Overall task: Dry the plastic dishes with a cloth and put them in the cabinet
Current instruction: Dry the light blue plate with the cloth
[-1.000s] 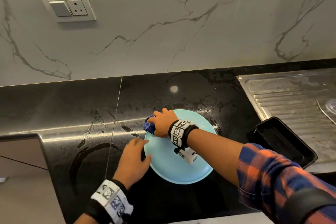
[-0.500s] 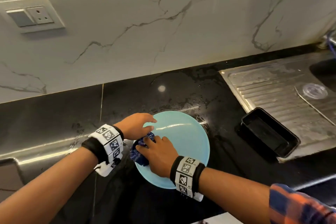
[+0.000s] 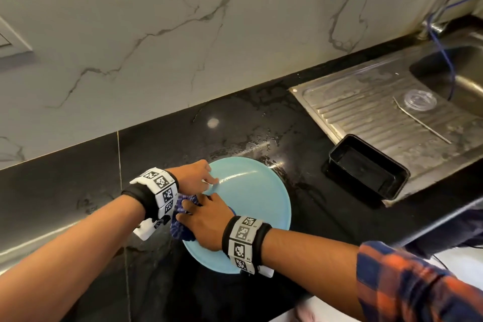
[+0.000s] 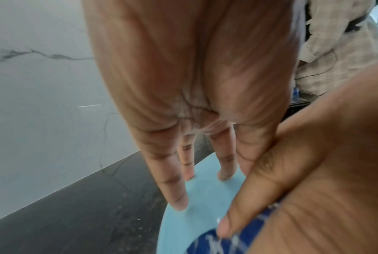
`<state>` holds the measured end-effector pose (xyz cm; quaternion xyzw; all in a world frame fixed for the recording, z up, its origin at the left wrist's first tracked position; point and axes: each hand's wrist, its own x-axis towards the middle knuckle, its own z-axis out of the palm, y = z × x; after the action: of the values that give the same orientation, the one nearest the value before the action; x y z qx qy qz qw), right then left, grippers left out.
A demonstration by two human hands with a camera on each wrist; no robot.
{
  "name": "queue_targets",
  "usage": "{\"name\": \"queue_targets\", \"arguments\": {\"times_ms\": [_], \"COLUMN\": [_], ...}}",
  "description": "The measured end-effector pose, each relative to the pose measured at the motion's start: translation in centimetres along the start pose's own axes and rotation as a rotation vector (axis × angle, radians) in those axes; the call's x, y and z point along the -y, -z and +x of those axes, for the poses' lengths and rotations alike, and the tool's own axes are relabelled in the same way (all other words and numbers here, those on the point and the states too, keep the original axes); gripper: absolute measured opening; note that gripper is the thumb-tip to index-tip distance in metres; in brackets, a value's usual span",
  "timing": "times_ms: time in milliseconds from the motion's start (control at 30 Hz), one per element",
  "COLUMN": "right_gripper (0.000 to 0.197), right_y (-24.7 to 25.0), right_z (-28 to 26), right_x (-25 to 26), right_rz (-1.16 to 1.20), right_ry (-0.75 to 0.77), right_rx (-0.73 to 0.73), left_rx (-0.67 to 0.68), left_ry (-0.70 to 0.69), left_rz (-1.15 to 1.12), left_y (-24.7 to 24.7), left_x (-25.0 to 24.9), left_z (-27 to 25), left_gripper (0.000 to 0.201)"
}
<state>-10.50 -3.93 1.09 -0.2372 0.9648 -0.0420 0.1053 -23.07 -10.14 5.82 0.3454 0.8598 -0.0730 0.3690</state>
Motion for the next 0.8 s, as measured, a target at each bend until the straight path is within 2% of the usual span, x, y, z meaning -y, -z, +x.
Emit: {"name": "queue_targets", "arguments": {"times_ms": [133, 300, 400, 500, 667, 800], "right_gripper": [0.045, 0.044, 0.049, 0.058, 0.059, 0.044], "right_y": [0.9, -0.1, -1.3, -1.7, -1.1, 0.4], "right_z": [-0.7, -5.6, -9.9, -12.7, -9.6, -4.7], "right_x": [-0.2, 0.0, -1.6, -4.1, -2.8, 1.1], "right_rz": [-0.108, -0.046, -0.007, 0.011, -0.03, -0.18], "right_ry": [0.099, 0.288, 0.321, 0.288, 0.322, 0.323], "right_rx": [0.01, 0.076, 0.097, 0.107, 0.175, 0.191], "left_rx": [-0.058, -0.065, -0.091, -0.125, -0.15, -0.157], "left_ry": [0.046, 0.024, 0.012, -0.007, -0.01, 0.001], "left_rz": [0.038, 0.144, 0.136, 0.085, 0.059, 0.056], "left_y": [-0.5, -1.3, -2.4, -2.8, -2.8, -3.1], "left_x": [-0.5, -0.9, -0.6, 0.0, 0.0, -0.1], "left_z": [0.6, 0.3, -0.1, -0.5, -0.9, -1.0], "left_gripper": [0.05, 0.077, 0.087, 0.088, 0.087, 0.088]}}
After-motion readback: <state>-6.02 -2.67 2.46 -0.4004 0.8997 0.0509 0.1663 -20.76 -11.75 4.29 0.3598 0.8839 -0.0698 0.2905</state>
